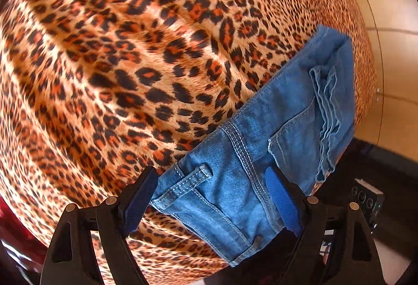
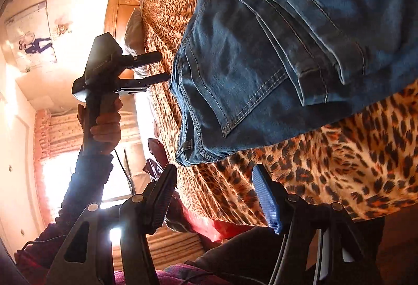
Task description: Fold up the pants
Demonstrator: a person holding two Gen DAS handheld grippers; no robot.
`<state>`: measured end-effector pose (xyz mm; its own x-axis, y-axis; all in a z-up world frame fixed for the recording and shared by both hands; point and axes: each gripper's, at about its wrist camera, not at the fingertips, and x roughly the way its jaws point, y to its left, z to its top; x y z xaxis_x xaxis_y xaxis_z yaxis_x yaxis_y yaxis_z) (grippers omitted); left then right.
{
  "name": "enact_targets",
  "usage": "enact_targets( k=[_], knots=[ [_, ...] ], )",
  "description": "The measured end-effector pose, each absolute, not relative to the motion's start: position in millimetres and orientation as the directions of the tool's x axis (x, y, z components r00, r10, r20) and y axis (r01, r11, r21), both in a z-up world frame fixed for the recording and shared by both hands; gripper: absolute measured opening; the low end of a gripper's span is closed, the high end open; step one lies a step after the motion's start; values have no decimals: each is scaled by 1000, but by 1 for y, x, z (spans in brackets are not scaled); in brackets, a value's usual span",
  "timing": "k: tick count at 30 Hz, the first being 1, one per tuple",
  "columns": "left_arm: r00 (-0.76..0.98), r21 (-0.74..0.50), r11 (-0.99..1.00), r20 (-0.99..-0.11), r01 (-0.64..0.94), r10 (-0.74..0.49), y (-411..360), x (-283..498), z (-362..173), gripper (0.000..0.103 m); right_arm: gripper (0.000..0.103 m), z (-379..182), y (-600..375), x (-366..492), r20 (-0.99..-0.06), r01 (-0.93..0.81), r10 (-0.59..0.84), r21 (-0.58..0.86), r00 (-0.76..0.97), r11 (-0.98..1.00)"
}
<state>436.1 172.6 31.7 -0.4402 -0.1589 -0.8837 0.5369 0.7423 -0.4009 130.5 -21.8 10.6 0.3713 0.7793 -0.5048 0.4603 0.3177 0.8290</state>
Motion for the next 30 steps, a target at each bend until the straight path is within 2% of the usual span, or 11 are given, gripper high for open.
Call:
enact_targets(
  k=[5,10,13,16,23,27,30],
  knots=[
    [-448,-364,536,-893,762,32,139,430,22,85,68,-12,9,93,-436,539,712,837,551,97],
    [-461,-377,412,-879,830,124,121,424,4,87,68,-23,30,63,-438,579,645,816,627,-9],
    [-490,-418,376,-863,827,119,120,420,3,98,69,-22,36,56,-448,584,611,811,653,-29],
    [-515,-450,360,-851,817,103,114,418,-1,102,72,-18,45,67,-429,568,591,821,683,-61],
    [-575,-520,336,-814,786,84,116,409,-9,102,73,-17,59,110,-436,570,625,821,648,-18],
    [-544,-502,274,-832,821,107,117,396,-8,102,73,-22,63,118,-421,573,626,818,656,-50],
    [-565,-521,312,-823,795,64,122,403,-7,99,71,-28,60,111,-404,573,601,812,690,-112]
  ],
)
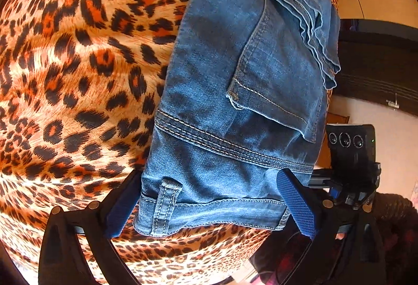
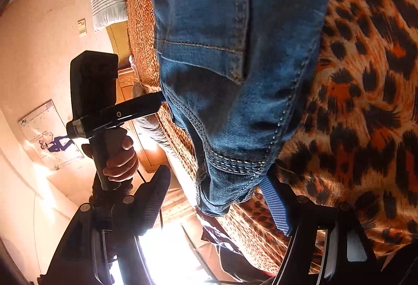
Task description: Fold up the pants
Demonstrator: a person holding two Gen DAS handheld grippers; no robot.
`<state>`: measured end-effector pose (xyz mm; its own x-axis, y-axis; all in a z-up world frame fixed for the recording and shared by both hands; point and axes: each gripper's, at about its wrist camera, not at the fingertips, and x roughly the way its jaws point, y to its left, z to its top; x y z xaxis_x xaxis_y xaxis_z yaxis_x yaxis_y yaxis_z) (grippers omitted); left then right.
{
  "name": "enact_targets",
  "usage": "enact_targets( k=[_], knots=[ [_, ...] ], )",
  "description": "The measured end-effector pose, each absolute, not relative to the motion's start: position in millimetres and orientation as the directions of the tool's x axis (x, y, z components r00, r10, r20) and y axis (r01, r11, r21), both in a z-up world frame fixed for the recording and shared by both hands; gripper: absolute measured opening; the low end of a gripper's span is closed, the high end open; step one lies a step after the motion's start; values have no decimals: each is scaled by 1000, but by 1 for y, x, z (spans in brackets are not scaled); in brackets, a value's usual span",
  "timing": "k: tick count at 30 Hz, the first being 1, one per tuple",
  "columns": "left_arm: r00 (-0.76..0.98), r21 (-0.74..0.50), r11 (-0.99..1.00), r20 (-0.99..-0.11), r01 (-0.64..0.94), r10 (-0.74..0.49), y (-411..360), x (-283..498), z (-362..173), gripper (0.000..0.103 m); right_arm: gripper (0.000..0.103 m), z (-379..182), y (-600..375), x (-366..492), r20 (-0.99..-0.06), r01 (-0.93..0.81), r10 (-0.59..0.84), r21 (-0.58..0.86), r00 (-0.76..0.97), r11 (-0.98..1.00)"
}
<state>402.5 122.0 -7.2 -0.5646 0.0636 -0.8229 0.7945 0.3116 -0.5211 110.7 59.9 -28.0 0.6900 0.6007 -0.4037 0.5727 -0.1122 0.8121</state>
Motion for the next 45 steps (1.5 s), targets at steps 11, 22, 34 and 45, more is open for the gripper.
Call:
enact_targets(
  k=[11,22,34,45],
  knots=[
    [-597,-570,457,-796,683,-101,158,423,-4,36,24,-20,58,121,-424,562,616,826,664,-37],
    [-619,-715,539,-681,445,-392,189,439,37,24,21,16,31,118,-317,431,581,900,750,-66],
    [-551,-754,508,-653,416,-519,117,428,105,24,21,50,-61,99,-150,244,390,948,909,-205],
    [-470,-600,636,-793,486,-388,-94,360,69,24,24,-15,-203,59,-130,226,249,884,960,-410]
  ],
)
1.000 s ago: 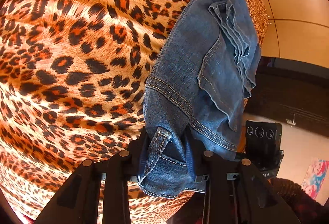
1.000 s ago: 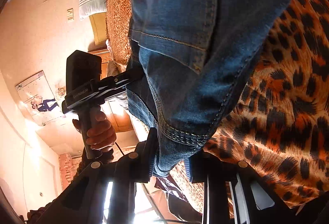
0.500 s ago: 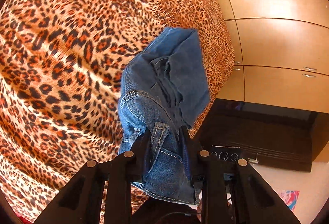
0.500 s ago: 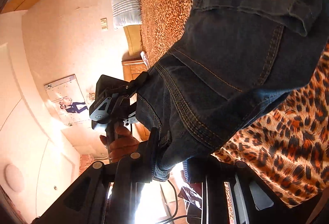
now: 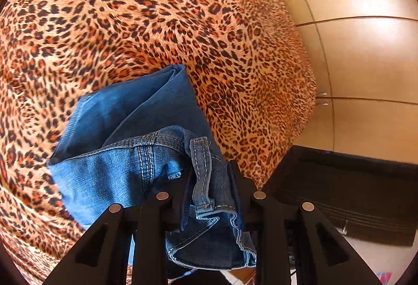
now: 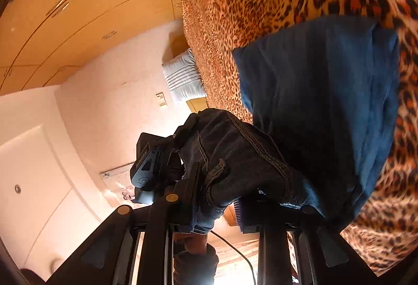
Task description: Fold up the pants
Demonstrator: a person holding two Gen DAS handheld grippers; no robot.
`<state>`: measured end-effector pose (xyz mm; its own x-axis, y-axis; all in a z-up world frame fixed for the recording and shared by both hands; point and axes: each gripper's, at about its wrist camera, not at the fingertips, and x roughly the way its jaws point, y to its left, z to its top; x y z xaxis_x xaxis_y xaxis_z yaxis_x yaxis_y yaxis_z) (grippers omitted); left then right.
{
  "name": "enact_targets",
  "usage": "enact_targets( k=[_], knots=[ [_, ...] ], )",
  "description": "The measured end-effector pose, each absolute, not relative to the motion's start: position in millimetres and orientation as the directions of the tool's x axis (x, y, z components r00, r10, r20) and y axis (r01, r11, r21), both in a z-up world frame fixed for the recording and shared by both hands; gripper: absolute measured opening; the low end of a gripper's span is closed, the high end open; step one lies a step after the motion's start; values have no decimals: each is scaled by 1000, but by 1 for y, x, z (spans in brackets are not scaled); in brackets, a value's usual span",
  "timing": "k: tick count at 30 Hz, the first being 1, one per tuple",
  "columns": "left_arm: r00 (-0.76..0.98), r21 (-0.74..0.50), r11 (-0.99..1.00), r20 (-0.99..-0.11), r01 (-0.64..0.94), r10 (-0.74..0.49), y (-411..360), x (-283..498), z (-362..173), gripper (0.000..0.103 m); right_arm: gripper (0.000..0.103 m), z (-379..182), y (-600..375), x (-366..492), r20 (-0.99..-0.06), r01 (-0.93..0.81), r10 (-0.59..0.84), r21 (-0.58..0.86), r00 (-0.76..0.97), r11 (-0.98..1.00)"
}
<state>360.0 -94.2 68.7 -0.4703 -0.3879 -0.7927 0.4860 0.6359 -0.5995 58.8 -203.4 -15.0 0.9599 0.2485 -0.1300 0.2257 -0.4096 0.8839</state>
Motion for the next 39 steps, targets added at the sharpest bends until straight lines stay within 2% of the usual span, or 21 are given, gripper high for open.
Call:
enact_targets(
  k=[3,5,7,8,9,10,12,13,14,16,18,20,23,28,29,30,31,32,35,37,39],
  knots=[
    [-456,-522,733,-830,435,-321,-132,349,35,26,28,-58,-233,54,-139,291,313,805,940,-518],
    [-450,-479,785,-845,394,-290,-151,344,24,35,29,-77,-242,54,-105,323,374,742,921,-587],
    [-438,-476,798,-847,370,-302,-162,342,25,49,45,-78,-254,59,-63,352,456,732,887,-583],
    [-430,-486,794,-845,365,-320,-166,342,32,52,53,-76,-262,64,-38,360,495,736,868,-574],
    [-420,-502,786,-840,360,-344,-165,342,41,52,71,-72,-271,67,-25,369,526,742,850,-560],
    [-416,-533,772,-825,346,-383,-161,344,54,53,80,-68,-280,68,-18,375,550,750,835,-546],
    [-403,-628,722,-765,290,-503,-139,352,81,56,81,-58,-302,69,9,372,590,768,807,-522],
    [-364,-658,705,-745,265,-559,-120,357,96,63,81,-49,-316,74,12,368,611,789,792,-492],
    [-313,-669,699,-740,251,-596,-97,363,109,76,81,-39,-329,76,-3,362,631,821,776,-441],
    [-181,-645,730,-764,227,-619,-46,367,123,88,81,-13,-356,92,-66,346,663,889,746,-301],
    [-125,-595,779,-803,195,-582,-4,363,115,88,81,13,-376,116,-128,324,675,931,727,-171],
    [-129,-570,811,-821,132,-556,29,354,92,87,83,31,-385,153,-273,354,674,935,687,18],
    [-164,-558,829,-822,41,-545,48,342,53,87,85,37,-369,199,-490,414,673,864,554,287],
    [-194,-543,839,-820,-34,-539,43,334,15,87,85,17,-323,239,-697,415,591,717,407,560],
    [-197,-532,845,-824,-56,-532,42,333,9,85,84,7,-318,236,-727,418,570,686,383,595],
    [-192,-526,846,-825,-83,-532,41,330,4,82,75,1,-316,236,-740,412,563,673,367,615],
    [-186,-529,843,-822,-101,-538,40,328,1,62,33,-1,-313,238,-736,388,575,678,359,625],
    [-183,-529,841,-821,-108,-540,38,326,2,48,18,-2,-309,235,-736,355,587,677,336,645],
    [-103,-507,856,-850,-101,-516,36,316,23,38,13,27,-300,249,-719,238,604,689,344,685],
    [-23,-478,875,-877,-80,-481,37,311,35,36,12,52,-304,257,-673,159,619,718,405,678],
    [15,-413,905,-910,-100,-414,35,315,28,36,12,47,-306,270,-688,133,610,699,392,703]
  ],
)
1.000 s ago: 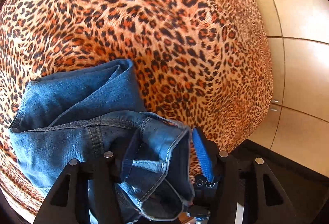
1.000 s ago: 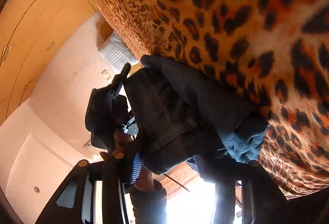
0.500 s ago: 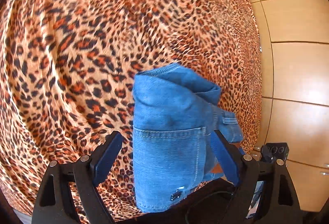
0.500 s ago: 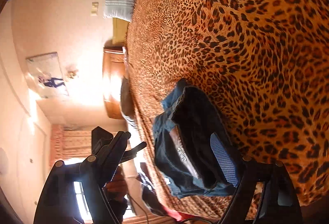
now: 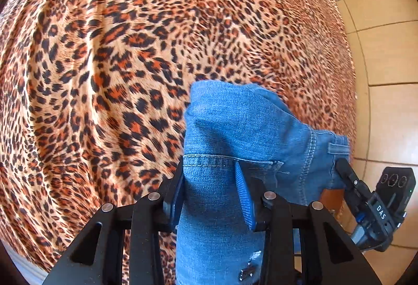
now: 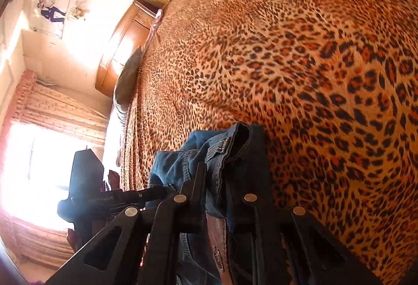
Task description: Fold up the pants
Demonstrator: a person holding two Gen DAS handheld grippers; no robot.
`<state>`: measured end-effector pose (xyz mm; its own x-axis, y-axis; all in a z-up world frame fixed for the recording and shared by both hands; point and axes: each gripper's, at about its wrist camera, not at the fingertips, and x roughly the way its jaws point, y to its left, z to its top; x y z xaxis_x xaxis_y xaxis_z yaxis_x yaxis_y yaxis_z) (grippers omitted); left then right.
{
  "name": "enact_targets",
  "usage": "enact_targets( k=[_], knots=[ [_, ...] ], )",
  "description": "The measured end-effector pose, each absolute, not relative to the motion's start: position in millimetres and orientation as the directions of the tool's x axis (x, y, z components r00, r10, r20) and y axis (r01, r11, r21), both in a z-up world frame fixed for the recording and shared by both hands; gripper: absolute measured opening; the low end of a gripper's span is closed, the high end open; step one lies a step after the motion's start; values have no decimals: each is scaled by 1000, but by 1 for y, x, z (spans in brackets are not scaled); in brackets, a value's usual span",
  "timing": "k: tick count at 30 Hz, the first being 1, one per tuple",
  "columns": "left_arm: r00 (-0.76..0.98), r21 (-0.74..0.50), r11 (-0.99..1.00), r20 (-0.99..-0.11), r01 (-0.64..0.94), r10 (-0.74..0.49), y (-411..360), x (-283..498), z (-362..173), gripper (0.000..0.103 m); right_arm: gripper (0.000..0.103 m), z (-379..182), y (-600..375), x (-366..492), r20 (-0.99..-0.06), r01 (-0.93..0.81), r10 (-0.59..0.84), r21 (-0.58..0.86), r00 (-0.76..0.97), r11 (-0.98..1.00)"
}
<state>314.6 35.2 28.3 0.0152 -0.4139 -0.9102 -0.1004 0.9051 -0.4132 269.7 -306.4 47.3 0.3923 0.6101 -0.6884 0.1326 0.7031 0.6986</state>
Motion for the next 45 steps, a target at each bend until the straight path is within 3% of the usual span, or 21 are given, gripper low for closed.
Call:
enact_targets(
  k=[3,4,7,9,11,14,16,18,20,21,22,24,28,34,39,42,45],
  knots=[
    [-21,-341,929,-937,-146,-348,25,318,5,40,15,-5,-296,285,-792,152,572,605,212,781],
    [-16,-340,929,-938,-148,-346,21,317,9,40,23,-13,-294,285,-807,147,561,587,184,796],
    [23,-317,943,-949,-101,-316,23,304,43,40,27,5,-310,278,-766,155,601,638,227,754],
    [78,-322,944,-945,-71,-317,31,290,72,47,30,30,-323,267,-725,124,632,679,275,724],
    [121,-384,920,-920,-81,-374,34,266,92,71,35,50,-326,251,-660,59,692,735,292,675],
    [103,-438,898,-897,-55,-431,16,232,89,71,37,60,-299,231,-612,-50,754,768,238,638],
    [72,-386,922,-920,-11,-384,4,212,71,67,37,51,-280,214,-611,-73,771,773,179,630],
    [14,-279,959,-960,45,-280,-11,198,35,64,31,22,-264,199,-675,-43,730,730,112,682],
    [51,-186,977,-980,103,-192,-19,188,13,75,18,-6,-260,184,-697,12,714,716,67,698],
    [67,-186,977,-979,106,-194,-20,186,13,75,5,-8,-263,181,-701,28,709,713,77,701],
    [55,-192,976,-979,105,-199,-21,188,19,73,2,-7,-265,182,-696,48,715,718,75,694],
    [31,-242,965,-969,98,-245,-20,192,32,64,12,9,-271,187,-673,68,735,740,89,669],
    [79,-270,959,-958,90,-277,-5,185,61,64,38,43,-281,190,-678,10,719,729,151,685],
    [26,-292,956,-956,5,-292,25,160,54,65,52,28,-304,169,-764,128,624,644,166,754],
    [23,-290,957,-957,-25,-289,29,169,36,64,50,-4,-296,164,-713,223,679,700,175,678],
    [31,-235,972,-971,29,-236,15,173,28,62,20,-3,-299,164,-671,244,712,741,210,626],
    [18,-257,966,-966,14,-257,14,173,16,62,16,9,-306,156,-712,213,672,703,207,679]
  ],
)
